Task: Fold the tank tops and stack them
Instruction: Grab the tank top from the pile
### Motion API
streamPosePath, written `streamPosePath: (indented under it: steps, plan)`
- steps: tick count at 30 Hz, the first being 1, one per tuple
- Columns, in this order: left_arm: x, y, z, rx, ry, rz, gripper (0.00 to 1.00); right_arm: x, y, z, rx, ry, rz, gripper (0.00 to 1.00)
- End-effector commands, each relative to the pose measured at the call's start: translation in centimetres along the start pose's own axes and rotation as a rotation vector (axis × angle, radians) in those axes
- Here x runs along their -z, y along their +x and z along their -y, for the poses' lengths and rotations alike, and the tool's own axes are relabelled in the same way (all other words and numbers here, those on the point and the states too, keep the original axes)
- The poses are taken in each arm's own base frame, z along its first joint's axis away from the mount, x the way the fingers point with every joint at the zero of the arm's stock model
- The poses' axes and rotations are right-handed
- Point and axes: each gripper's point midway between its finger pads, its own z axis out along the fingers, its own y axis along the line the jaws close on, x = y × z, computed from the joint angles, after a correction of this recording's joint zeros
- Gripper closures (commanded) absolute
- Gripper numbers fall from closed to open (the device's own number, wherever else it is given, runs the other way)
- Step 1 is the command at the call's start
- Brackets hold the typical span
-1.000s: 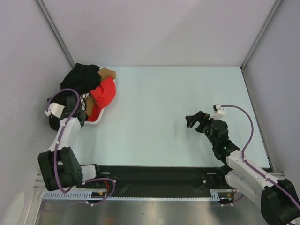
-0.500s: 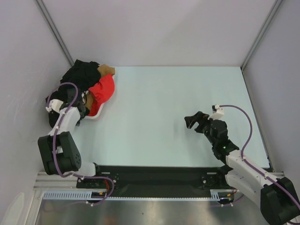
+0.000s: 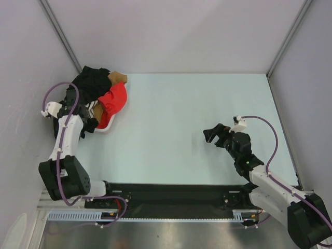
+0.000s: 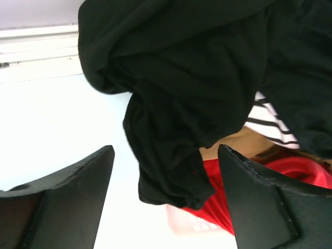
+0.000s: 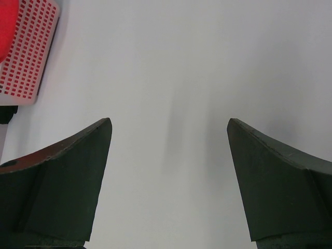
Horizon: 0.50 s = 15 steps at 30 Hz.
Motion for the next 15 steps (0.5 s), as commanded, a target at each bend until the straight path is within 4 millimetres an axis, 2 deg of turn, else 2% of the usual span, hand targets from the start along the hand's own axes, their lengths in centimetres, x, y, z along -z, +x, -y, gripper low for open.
streamPosePath:
  steps: [1,2,3,5,6,8,10,11,12,13,15]
  plan:
    - [-0.4,-1.4,0.7,-0.031,-0.001,0.011,0.18,-0.2,-1.3,-1.0,0.015,-0.035,0.039,0.03]
    - [-0.7,-1.5,1.3,-0.035,0.011,0.011,0.24,-0.2,-1.3,-1.0,0.014,-0.036,0.039,0.03]
    - [-1.5,-0.7,1.5,-0.063,0.000,-0.013,0.33,-0.3,-1.3,-1.0,0.014,-0.035,0.038,0.03]
    - [-2.1,-0.7,1.3,-0.076,-0.039,-0.033,0.33,-0.3,-1.3,-1.0,0.017,-0.035,0.039,0.03]
    - [-2.8,0.1,1.2,-0.092,-0.064,-0.057,0.25,-0.2,-1.3,-1.0,0.018,-0.038,0.039,0.03]
    - [-3.3,0.4,1.2,-0.100,-0.080,-0.074,0.21,-0.2,-1.3,-0.9,0.019,-0.033,0.039,0.03]
    - [-3.8,1.0,1.4,-0.117,-0.078,-0.094,0.28,-0.2,-1.4,-1.0,0.020,-0.036,0.040,0.03]
    - [-3.9,1.1,1.6,-0.114,-0.069,-0.094,0.37,-0.2,-1.3,-1.0,0.021,-0.036,0.037,0.03]
    - [-3.9,1.0,1.7,-0.114,-0.062,-0.097,0.71,-0.2,-1.3,-1.0,0.021,-0.037,0.038,0.03]
    - [-3.6,0.6,1.9,-0.110,-0.056,-0.087,0.99,-0.2,-1.3,-1.0,0.021,-0.038,0.037,0.03]
    - [-2.2,-0.6,1.7,-0.085,-0.041,-0.062,1.00,-0.3,-1.2,-0.9,0.021,-0.037,0.034,0.03]
